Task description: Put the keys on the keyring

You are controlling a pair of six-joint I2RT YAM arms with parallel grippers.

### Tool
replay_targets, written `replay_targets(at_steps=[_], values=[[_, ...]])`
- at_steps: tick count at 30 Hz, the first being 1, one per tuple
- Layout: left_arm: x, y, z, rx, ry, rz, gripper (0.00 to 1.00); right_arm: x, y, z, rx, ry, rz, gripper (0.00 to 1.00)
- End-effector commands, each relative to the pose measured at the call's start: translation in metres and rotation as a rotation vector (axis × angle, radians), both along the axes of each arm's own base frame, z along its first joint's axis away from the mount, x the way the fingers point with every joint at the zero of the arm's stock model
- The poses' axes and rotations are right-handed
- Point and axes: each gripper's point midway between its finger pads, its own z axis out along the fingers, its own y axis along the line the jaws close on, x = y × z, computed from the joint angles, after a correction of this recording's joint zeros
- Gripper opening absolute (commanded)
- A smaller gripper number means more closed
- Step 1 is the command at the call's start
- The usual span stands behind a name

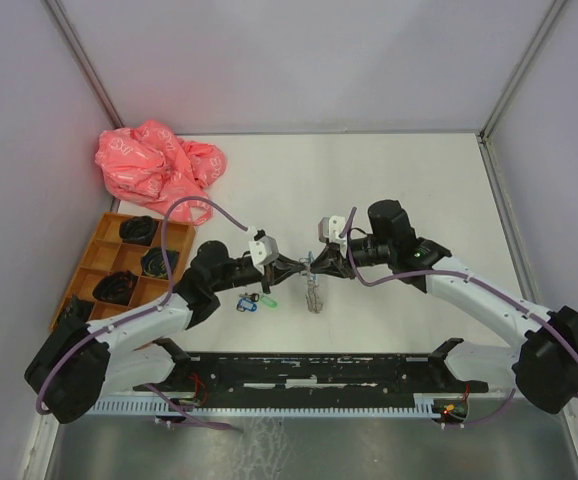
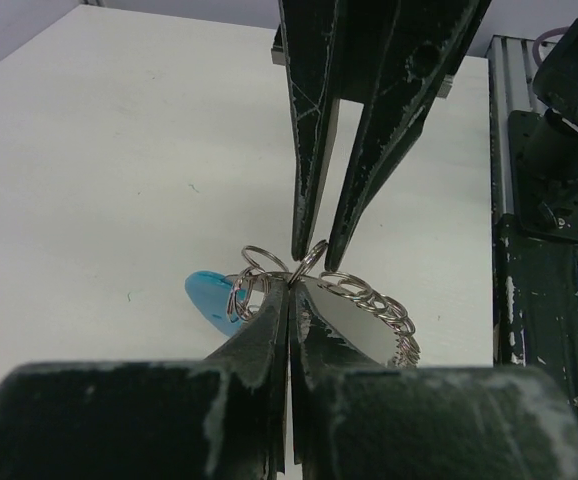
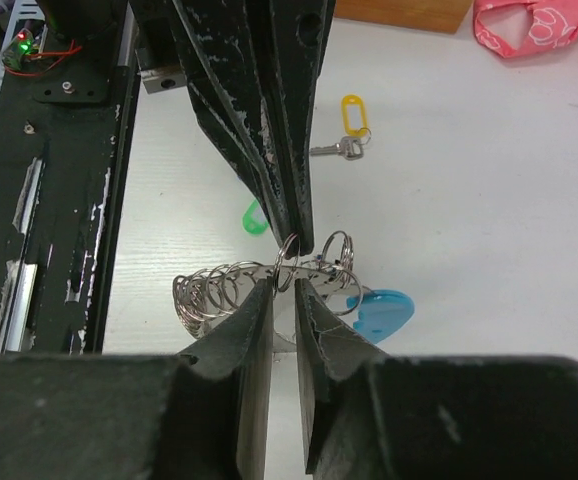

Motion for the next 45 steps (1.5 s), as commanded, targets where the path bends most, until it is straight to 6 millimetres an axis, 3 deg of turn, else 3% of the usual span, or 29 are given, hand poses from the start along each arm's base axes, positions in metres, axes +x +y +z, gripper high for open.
replay_targets(at_steps=[1,12,16,20,24,25,32,39,45], values=[[0.014,0.002,0.037,0.012,-0.067,0.058,0.03,0.004,-0.004,0.015,0.006,-0.061,-0.036,0.26],[0.02,0.004,0.039,0.146,-0.007,0.127,0.03,0.015,-0.006,0.034,0.03,-0.095,-0.111,0.41],[0.025,0.004,0.041,0.147,0.013,0.155,0.03,0.014,-0.003,0.044,0.072,-0.014,-0.153,0.49],[0.031,0.003,0.036,0.15,0.053,0.19,0.03,0.023,-0.008,0.04,0.089,0.118,-0.319,0.51],[0.038,0.006,0.029,0.141,0.14,0.265,0.05,0.048,-0.037,0.017,0.002,0.251,-0.642,0.54],[0.037,0.007,0.024,0.131,0.19,0.284,0.11,0.051,-0.047,0.009,-0.035,0.299,-0.727,0.55],[0.018,-0.003,-0.032,0.168,0.448,0.342,0.29,0.013,-0.071,-0.057,-0.223,0.619,-0.888,0.55],[0.019,-0.017,-0.097,0.3,0.611,0.402,0.32,-0.025,-0.063,-0.103,-0.318,0.811,-0.926,0.51],[0.025,-0.019,-0.132,0.367,0.692,0.461,0.3,-0.048,-0.051,-0.132,-0.388,0.822,-0.913,0.48]])
